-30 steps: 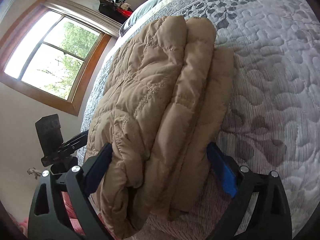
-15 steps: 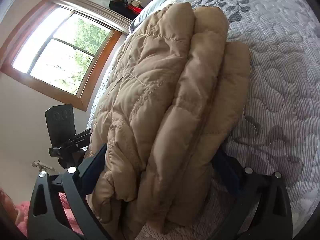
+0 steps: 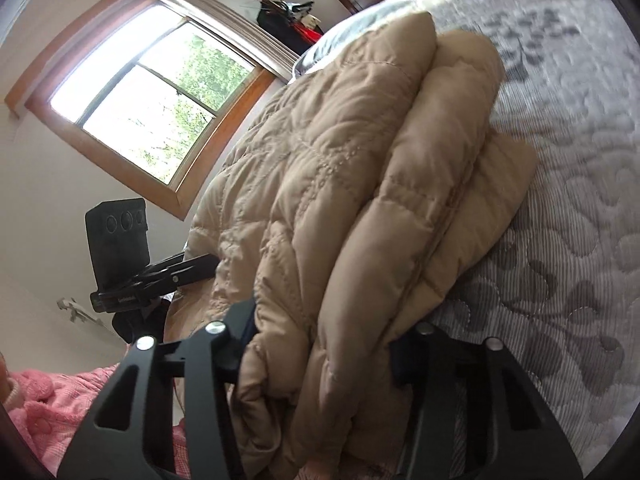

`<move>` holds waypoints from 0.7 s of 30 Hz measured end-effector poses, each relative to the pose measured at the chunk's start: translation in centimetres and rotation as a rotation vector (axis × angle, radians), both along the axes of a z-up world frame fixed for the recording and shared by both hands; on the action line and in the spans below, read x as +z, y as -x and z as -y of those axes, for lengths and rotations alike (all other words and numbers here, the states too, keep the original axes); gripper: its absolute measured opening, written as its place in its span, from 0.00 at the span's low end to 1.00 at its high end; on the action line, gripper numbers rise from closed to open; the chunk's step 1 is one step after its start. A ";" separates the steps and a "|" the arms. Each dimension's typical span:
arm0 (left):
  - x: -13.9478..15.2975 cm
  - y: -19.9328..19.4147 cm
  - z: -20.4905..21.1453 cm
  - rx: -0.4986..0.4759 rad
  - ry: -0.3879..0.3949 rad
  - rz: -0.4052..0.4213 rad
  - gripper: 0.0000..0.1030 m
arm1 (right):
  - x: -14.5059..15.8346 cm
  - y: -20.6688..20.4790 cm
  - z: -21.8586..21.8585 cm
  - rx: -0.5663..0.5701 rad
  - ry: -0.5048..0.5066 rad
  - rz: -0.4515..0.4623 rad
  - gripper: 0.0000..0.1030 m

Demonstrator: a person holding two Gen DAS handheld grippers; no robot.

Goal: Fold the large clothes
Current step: 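Lift the bundle end with both tools and fold it over the coat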

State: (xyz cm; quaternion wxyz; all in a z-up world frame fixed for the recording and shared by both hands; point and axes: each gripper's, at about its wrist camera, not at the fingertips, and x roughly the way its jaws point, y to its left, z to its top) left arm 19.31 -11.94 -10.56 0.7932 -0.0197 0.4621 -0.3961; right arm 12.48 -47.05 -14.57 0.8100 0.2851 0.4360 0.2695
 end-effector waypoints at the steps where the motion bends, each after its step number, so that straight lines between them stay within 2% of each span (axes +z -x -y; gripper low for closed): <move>1: 0.3 0.2 -0.1 0.003 0.003 0.008 0.56 | 0.5 0.3 -0.3 0.005 0.011 0.021 0.42; 7: 2.5 1.2 -1.2 0.019 0.055 0.046 0.53 | 3.4 1.0 -1.8 0.024 0.043 0.109 0.41; 11: 3.7 1.3 -2.2 0.046 0.073 0.108 0.53 | 5.3 0.0 -2.8 0.047 0.079 0.147 0.41; 15: 5.1 -0.4 -3.7 0.100 0.095 0.146 0.53 | 7.8 -2.9 -4.7 0.083 0.135 0.201 0.41; 21: 6.7 -5.1 -6.2 0.228 0.073 0.258 0.53 | 9.5 -10.9 -7.7 0.131 0.173 0.237 0.41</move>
